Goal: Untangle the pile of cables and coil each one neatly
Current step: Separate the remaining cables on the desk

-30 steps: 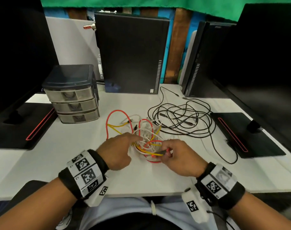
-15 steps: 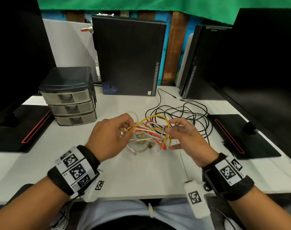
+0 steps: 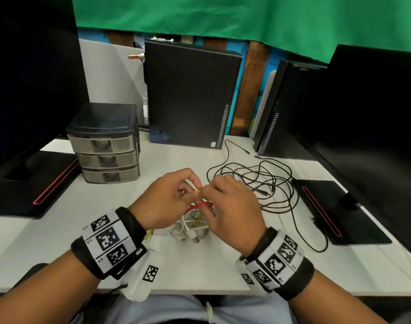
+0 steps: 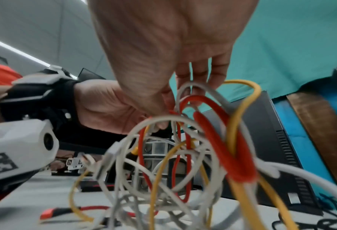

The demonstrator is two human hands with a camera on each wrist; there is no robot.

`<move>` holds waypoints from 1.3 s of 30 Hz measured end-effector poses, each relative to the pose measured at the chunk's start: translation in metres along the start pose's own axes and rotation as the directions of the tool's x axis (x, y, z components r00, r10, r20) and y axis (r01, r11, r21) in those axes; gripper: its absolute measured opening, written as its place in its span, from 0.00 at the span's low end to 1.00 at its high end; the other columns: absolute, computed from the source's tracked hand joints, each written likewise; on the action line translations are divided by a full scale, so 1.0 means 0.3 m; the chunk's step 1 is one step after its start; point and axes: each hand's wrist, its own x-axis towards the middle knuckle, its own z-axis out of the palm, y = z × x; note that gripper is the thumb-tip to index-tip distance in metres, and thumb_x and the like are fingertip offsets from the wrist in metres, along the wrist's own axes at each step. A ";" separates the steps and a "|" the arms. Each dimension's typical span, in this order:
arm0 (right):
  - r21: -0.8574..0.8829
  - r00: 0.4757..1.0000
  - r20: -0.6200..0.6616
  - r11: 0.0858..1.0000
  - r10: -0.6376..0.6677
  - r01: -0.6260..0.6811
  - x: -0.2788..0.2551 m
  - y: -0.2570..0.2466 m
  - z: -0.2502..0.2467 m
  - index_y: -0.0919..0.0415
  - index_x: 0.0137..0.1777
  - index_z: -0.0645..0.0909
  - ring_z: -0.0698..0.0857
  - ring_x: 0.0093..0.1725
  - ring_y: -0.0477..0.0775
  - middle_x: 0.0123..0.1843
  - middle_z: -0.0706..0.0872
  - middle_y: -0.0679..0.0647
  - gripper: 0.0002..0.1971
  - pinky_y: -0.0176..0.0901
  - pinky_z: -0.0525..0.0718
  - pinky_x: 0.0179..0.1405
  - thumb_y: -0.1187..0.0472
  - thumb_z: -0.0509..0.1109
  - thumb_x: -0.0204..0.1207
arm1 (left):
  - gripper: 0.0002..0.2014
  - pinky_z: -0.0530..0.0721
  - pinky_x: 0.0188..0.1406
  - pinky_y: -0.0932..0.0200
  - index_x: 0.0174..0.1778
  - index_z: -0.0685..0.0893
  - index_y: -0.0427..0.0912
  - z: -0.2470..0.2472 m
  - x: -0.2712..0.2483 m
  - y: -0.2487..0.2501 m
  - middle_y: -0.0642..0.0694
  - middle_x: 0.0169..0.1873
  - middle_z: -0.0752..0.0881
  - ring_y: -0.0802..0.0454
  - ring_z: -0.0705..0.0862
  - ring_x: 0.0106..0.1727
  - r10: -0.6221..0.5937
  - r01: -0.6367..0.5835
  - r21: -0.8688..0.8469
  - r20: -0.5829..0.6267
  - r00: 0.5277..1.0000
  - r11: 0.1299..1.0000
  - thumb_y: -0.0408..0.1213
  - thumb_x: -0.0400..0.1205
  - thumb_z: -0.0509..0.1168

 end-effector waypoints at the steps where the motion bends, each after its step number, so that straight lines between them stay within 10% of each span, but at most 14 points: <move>1: -0.035 0.999 -0.015 0.999 -0.028 0.028 0.014 0.002 0.010 0.53 0.47 0.84 0.80 0.43 0.55 0.43 0.81 0.50 0.08 0.50 0.81 0.38 0.56 0.78 0.71 | 0.04 0.74 0.31 0.65 0.48 0.83 0.50 -0.005 0.002 -0.003 0.45 0.35 0.91 0.60 0.79 0.25 0.006 -0.006 -0.023 -0.008 1.000 1.000 0.36 0.84 0.70; 5: -0.007 0.995 -0.083 0.998 -0.056 0.055 0.070 0.026 0.005 0.54 0.45 0.86 0.81 0.41 0.56 0.42 0.83 0.49 0.04 0.51 0.81 0.37 0.56 0.73 0.78 | 0.09 0.79 0.34 0.53 0.43 0.85 0.55 -0.046 0.028 -0.053 0.49 0.34 0.88 0.55 0.77 0.28 0.049 -0.050 -0.007 -0.111 0.993 0.999 0.35 0.84 0.68; 11: 0.442 0.910 -0.031 0.823 0.413 -0.358 0.250 0.080 -0.110 0.51 0.38 0.84 0.85 0.32 0.49 0.35 0.86 0.45 0.07 0.43 0.83 0.34 0.57 0.75 0.79 | 0.13 0.84 0.48 0.57 0.46 0.91 0.57 -0.071 0.050 -0.117 0.60 0.42 0.91 0.60 0.85 0.39 -0.005 0.030 0.139 -0.179 0.984 0.990 0.35 0.86 0.65; 19: 0.777 0.818 -0.185 0.591 0.545 -0.218 0.530 0.140 -0.365 0.56 0.39 0.75 0.87 0.23 0.46 0.33 0.86 0.55 0.11 0.35 0.78 0.18 0.68 0.69 0.82 | 0.20 0.84 0.49 0.53 0.35 0.89 0.66 -0.108 0.077 -0.177 0.53 0.35 0.90 0.52 0.83 0.37 -0.080 0.080 -0.008 -0.255 0.964 0.997 0.31 0.81 0.66; 24: 0.778 0.854 -0.230 0.615 0.467 -0.127 0.610 0.142 -0.461 0.54 0.43 0.76 0.77 0.20 0.44 0.27 0.82 0.51 0.09 0.34 0.72 0.18 0.68 0.71 0.78 | 0.17 0.84 0.46 0.51 0.36 0.87 0.57 -0.132 0.082 -0.177 0.48 0.34 0.87 0.50 0.82 0.35 -0.122 0.122 -0.017 -0.269 0.955 0.992 0.28 0.81 0.64; 30: 0.549 0.958 0.081 0.790 0.275 -0.273 0.617 0.146 -0.542 0.50 0.46 0.83 0.73 0.22 0.42 0.26 0.82 0.46 0.10 0.32 0.70 0.20 0.64 0.80 0.73 | 0.16 0.82 0.35 0.45 0.41 0.79 0.48 -0.138 0.070 -0.200 0.39 0.32 0.78 0.36 0.84 0.31 -0.256 0.227 -0.132 -0.281 0.925 0.965 0.21 0.83 0.55; 36: 0.748 0.944 0.130 0.594 0.305 -0.295 0.542 0.168 -0.547 0.54 0.37 0.84 0.66 0.24 0.45 0.24 0.71 0.48 0.17 0.36 0.65 0.25 0.42 0.80 0.61 | 0.09 0.72 0.30 0.54 0.53 0.75 0.55 -0.142 0.086 -0.215 0.48 0.29 0.76 0.47 0.74 0.27 -0.362 0.288 -0.252 -0.331 0.871 0.924 0.36 0.84 0.65; 39: 0.750 0.927 0.192 0.561 0.323 -0.351 0.497 0.185 -0.523 0.56 0.40 0.85 0.65 0.25 0.48 0.21 0.70 0.48 0.16 0.38 0.65 0.25 0.42 0.73 0.73 | 0.13 0.82 0.45 0.53 0.52 0.79 0.53 -0.143 0.089 -0.225 0.49 0.41 0.84 0.50 0.81 0.38 -0.350 0.266 -0.257 -0.377 0.857 0.929 0.43 0.78 0.76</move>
